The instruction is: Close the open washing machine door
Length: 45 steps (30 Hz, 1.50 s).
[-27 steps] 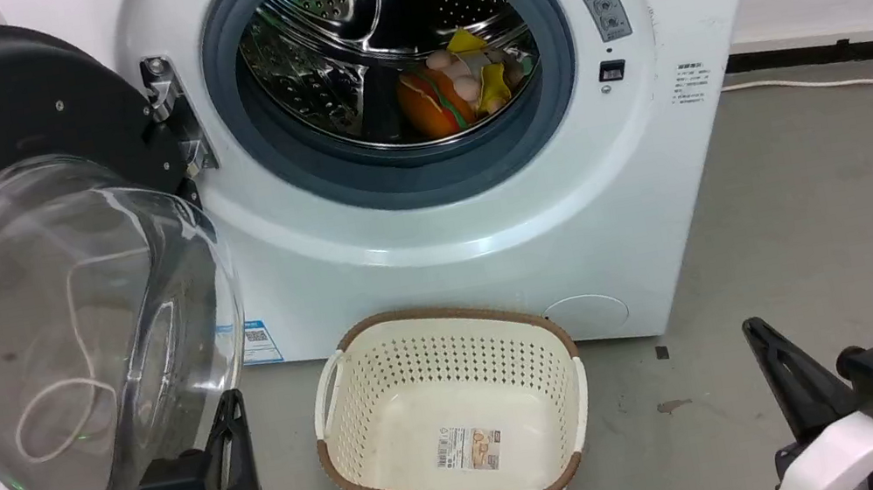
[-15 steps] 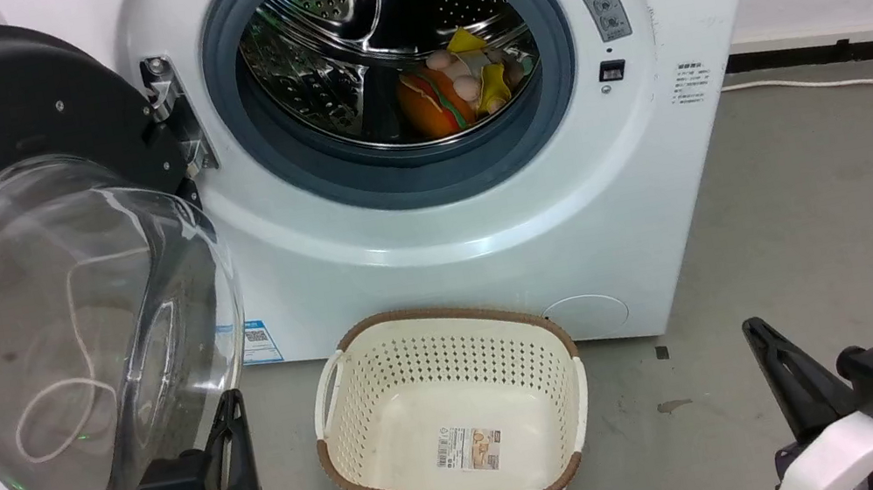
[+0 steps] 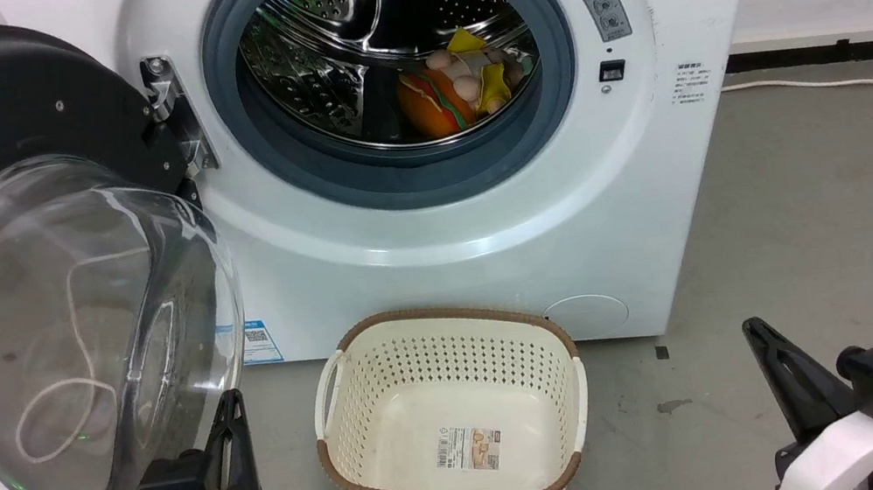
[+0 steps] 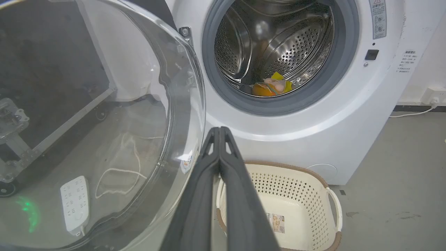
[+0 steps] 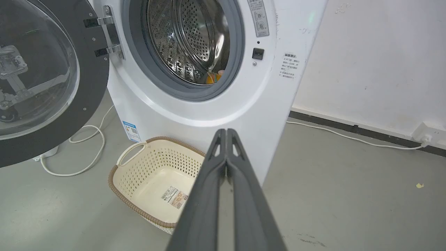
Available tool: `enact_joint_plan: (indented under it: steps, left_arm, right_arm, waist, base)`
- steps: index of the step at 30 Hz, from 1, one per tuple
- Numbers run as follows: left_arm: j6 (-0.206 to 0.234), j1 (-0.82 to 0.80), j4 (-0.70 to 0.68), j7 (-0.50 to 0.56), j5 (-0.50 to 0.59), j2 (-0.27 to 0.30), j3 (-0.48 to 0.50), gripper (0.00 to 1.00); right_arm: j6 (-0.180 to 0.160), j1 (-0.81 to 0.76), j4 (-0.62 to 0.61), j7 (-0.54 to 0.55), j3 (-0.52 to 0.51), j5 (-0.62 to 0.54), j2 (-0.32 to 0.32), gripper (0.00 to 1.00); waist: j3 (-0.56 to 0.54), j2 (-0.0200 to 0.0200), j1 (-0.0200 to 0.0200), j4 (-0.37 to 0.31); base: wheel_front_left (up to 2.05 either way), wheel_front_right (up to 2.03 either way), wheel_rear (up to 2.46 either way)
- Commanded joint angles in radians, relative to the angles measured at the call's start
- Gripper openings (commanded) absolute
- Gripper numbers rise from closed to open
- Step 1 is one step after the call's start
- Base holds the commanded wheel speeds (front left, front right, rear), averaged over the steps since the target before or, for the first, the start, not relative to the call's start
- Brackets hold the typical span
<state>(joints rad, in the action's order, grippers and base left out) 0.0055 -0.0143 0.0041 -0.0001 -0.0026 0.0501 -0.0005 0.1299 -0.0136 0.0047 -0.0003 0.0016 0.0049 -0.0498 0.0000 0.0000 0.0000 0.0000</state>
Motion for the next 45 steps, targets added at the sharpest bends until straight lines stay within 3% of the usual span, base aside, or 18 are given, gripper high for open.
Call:
enact_joint_plan:
  steps: [1, 39, 40, 45]
  left_arm:
    - [-0.005, 0.014, -0.004, 0.000, 0.003, 0.000, 0.000, 0.00]
    - [-0.005, 0.014, -0.004, 0.000, 0.003, 0.000, 0.000, 0.00]
    - [0.000, 0.000, 0.000, 0.000, -0.001, 0.000, -0.001, 1.00]
    - [-0.001, 0.003, 0.002, -0.005, -0.009, 0.000, -0.003, 1.00]
  right_arm:
    - [0.001, 0.014, -0.005, 0.000, -0.002, -0.005, 0.000, 0.00]
    - [0.001, 0.014, -0.005, 0.000, -0.002, -0.005, 0.000, 0.00]
    - [0.000, 0.000, 0.000, 0.000, 0.001, 0.001, 0.000, 1.00]
    - [0.000, -0.003, 0.003, -0.005, 0.005, 0.010, 0.000, 1.00]
  waist:
    - [0.000, 0.0000, 0.0000, 0.000]
    - [0.000, 0.0000, 0.0000, 0.000]
    - [0.000, 0.0000, 0.0000, 0.000]
    - [0.000, 0.0000, 0.0000, 0.000]
  base:
    - [0.00, 0.00, 0.00]
    - [0.00, 0.00, 0.00]
    - [0.00, 0.00, 0.00]
    - [0.00, 0.00, 0.00]
